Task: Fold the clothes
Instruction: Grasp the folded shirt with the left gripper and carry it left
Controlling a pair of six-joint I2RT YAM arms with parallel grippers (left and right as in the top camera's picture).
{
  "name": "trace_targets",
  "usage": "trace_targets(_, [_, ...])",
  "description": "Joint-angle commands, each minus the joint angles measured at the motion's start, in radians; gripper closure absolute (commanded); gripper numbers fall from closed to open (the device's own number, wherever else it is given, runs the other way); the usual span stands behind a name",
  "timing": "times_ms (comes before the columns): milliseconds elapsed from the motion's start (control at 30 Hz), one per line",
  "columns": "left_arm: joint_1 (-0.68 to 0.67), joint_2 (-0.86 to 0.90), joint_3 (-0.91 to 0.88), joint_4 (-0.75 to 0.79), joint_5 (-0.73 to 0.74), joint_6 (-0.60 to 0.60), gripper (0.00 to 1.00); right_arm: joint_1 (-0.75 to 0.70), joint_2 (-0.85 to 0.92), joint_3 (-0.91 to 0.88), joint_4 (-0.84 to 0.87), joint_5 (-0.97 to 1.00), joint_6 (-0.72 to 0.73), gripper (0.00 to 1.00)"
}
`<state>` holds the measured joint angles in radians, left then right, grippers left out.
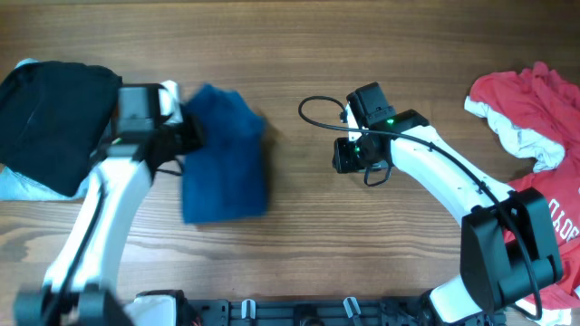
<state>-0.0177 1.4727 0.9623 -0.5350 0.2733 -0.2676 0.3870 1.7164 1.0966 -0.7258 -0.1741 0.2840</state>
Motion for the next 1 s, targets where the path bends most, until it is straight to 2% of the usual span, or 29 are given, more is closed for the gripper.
trace_targets(0, [0.111, -0.245, 0.009, 0.089, -0.282, 0.108, 0.96, -0.002, -0.009, 0.016, -0.001, 0.018, 0.007, 0.55])
trace_targets(67, [0.164, -0.291, 0.009, 0.151, -0.352, 0.108, 0.96, -0.001, -0.009, 0.016, -0.001, 0.018, 0.007, 0.55])
trace_targets(167, [0.254, -0.291, 0.009, 0.284, -0.354, 0.108, 0.96, -0.001, -0.009, 0.016, -0.002, 0.018, 0.007, 0.55])
trace_targets(200, [0.3, -0.272, 0.009, 0.357, -0.354, 0.108, 0.96, -0.002, -0.009, 0.016, -0.005, 0.018, 0.007, 0.55])
trace_targets(400, [0.478, -0.132, 0.009, 0.579, -0.354, 0.107, 0.96, -0.002, -0.009, 0.016, -0.024, 0.018, 0.006, 0.55])
trace_targets(700, [0.64, 0.102, 0.009, 0.758, -0.354, 0.103, 0.96, -0.001, -0.009, 0.016, -0.03, 0.018, 0.016, 0.55])
trace_targets(733, [0.65, 0.116, 0.009, 0.769, -0.354, 0.103, 0.94, -0.001, -0.009, 0.016, -0.029, 0.018, 0.026, 0.55])
trace_targets(767, [0.663, 0.13, 0.009, 0.78, -0.354, 0.103, 0.82, -0.001, -0.009, 0.016, -0.028, 0.018, 0.034, 0.54])
trace_targets(800, [0.687, 0.152, 0.009, 0.787, -0.354, 0.082, 0.43, -0.001, -0.009, 0.016, -0.029, 0.018, 0.034, 0.54])
trace_targets(833, [0.709, 0.166, 0.009, 0.785, -0.353, 0.043, 0.0, -0.001, -0.009, 0.016, -0.032, 0.018, 0.034, 0.54])
trace_targets(900, [0.752, 0.184, 0.009, 0.766, -0.288, -0.03, 0.0, -0.002, -0.009, 0.016, -0.039, 0.018, 0.034, 0.54])
trace_targets(967, [0.782, 0.192, 0.009, 0.759, -0.19, -0.036, 0.0, -0.001, -0.009, 0.016, -0.038, 0.018, 0.034, 0.54])
